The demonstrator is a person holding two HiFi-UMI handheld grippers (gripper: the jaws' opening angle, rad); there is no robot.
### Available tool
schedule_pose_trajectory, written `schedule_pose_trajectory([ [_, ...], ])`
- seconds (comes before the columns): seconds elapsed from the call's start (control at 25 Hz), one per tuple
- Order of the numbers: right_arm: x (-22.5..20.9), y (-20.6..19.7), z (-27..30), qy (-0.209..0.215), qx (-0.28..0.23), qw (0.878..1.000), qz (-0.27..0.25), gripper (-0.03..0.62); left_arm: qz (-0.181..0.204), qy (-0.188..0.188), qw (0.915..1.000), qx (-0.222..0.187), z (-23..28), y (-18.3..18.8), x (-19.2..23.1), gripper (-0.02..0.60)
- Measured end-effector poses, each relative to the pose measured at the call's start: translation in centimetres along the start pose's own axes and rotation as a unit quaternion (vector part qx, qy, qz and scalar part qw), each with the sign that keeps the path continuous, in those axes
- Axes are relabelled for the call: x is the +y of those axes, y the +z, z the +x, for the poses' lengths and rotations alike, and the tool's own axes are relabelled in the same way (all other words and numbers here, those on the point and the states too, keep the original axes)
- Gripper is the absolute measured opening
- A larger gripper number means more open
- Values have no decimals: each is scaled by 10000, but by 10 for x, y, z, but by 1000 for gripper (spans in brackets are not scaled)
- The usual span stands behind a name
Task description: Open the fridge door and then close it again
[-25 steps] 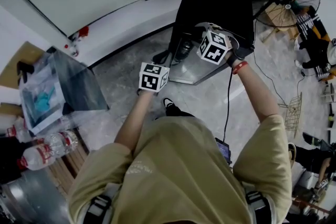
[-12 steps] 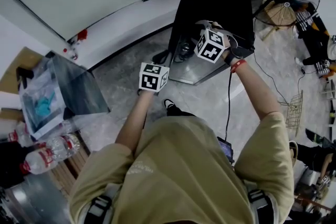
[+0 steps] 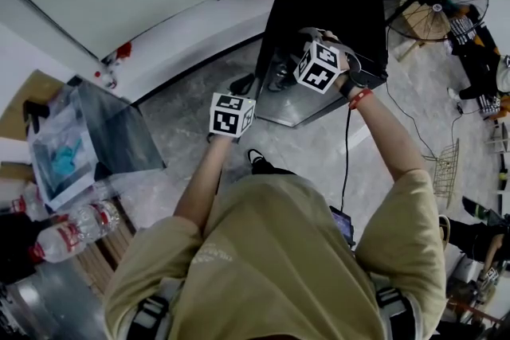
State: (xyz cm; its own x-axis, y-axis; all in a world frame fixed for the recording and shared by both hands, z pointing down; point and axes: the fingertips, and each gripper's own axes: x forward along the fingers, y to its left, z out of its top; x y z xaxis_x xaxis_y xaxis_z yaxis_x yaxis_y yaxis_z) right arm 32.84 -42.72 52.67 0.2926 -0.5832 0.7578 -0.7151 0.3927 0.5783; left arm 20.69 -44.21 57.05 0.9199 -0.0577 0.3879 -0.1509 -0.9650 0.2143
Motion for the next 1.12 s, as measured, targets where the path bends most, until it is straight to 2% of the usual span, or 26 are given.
schedule_pose_trajectory([
  [0.36, -1, 0, -5, -187, -445, 9987, 163, 230, 112, 57, 9999, -77, 1, 17, -2, 49],
  [0.44, -1, 1, -11, -388, -624, 9968, 317, 230, 168, 86, 9998, -96, -3, 22, -2, 48],
  [0.56, 0, 7, -25, -616, -1014, 9901, 746, 193, 222, 156, 9994, -214, -11, 33, 1, 49],
  [0.76, 11, 17, -51, -595, -1661, 9680, 1786, 167, 214, 413, 9980, -430, -33, 47, 12, 49],
  [0.92, 22, 28, -64, -487, -2115, 9403, 2622, 145, 127, 745, 9952, -619, -59, 52, 29, 49],
  [1.12, 33, 53, -76, -423, -2563, 9116, 3186, 120, -26, 1239, 9886, -855, -99, 55, 53, 48],
])
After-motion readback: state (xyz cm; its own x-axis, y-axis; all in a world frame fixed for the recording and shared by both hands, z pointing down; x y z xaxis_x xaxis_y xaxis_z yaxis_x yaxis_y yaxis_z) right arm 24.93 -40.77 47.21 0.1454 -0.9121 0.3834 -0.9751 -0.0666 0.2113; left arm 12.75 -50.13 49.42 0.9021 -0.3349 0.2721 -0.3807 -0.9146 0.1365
